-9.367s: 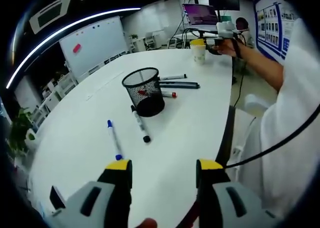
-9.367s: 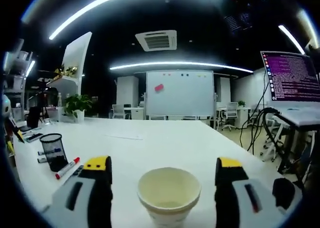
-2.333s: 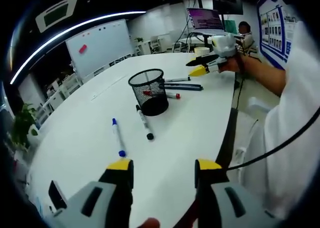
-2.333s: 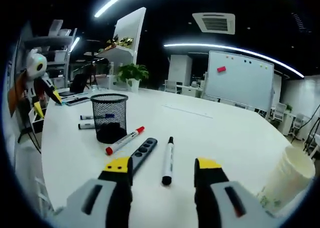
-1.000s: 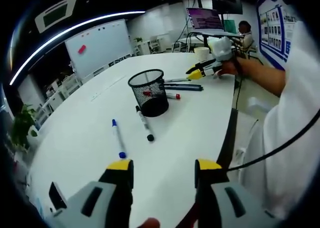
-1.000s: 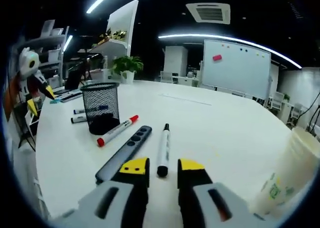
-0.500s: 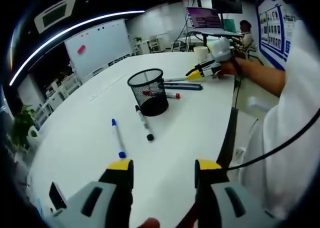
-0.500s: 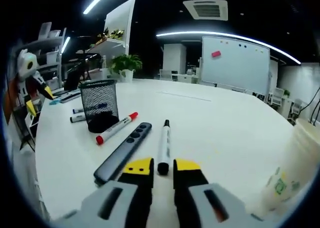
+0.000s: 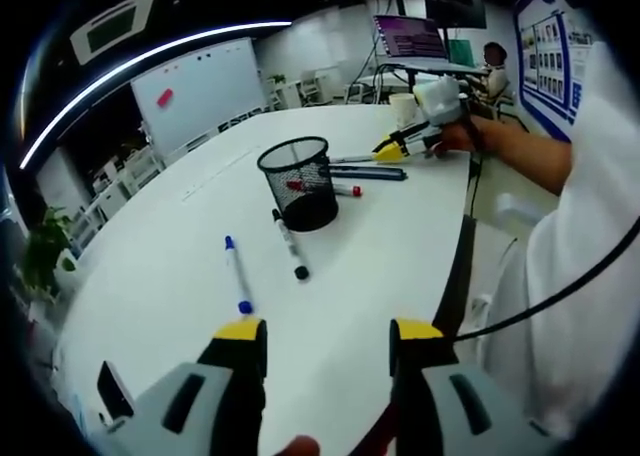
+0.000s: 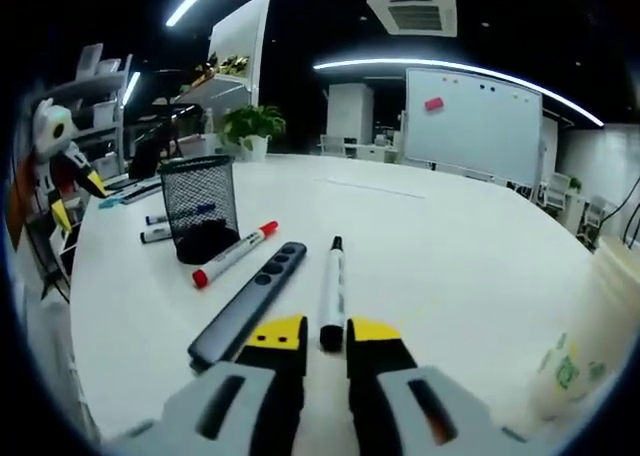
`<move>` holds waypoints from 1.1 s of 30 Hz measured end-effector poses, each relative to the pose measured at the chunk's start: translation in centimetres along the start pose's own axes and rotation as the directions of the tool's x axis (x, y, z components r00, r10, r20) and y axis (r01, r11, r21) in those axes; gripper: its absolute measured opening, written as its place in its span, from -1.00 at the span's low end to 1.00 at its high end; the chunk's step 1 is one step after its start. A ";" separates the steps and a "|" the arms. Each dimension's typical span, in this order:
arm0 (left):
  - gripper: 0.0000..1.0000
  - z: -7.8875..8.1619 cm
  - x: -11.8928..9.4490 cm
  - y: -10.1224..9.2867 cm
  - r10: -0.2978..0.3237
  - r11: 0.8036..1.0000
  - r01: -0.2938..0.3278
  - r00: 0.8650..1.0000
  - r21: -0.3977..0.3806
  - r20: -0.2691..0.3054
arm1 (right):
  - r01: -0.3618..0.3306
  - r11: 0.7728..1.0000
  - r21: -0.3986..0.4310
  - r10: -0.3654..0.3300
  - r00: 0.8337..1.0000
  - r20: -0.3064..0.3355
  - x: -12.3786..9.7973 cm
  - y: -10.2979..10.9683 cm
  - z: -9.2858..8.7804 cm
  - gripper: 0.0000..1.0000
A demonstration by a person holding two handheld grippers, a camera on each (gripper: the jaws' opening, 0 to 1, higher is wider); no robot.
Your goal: Place the scattered laser pointers and whiteboard markers into the pen holder and stack the scattered paper cups together
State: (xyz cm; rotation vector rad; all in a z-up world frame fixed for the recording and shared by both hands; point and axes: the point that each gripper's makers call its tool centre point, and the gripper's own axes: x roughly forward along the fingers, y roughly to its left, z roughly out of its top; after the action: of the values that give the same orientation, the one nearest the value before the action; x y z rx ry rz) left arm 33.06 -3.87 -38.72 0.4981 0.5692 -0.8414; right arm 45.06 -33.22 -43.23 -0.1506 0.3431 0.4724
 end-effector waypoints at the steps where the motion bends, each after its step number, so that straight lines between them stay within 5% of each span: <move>1: 0.00 0.0 0.0 0.0 0.001 1.000 -0.001 1.000 -0.001 0.000 | -0.002 1.000 0.001 0.002 1.000 0.003 0.0 0.0 0.1 -0.67; 33: 0.00 -0.2 -0.1 0.0 -0.002 1.000 0.002 1.000 -0.006 0.003 | 0.025 1.000 0.002 -0.025 0.999 -0.023 0.5 -0.8 -0.7 -0.71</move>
State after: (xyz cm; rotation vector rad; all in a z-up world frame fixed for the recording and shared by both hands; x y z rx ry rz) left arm 32.97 -3.70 -38.81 0.4903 0.5695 -0.8420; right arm 45.64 -33.90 -43.99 -0.1582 0.3637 0.4462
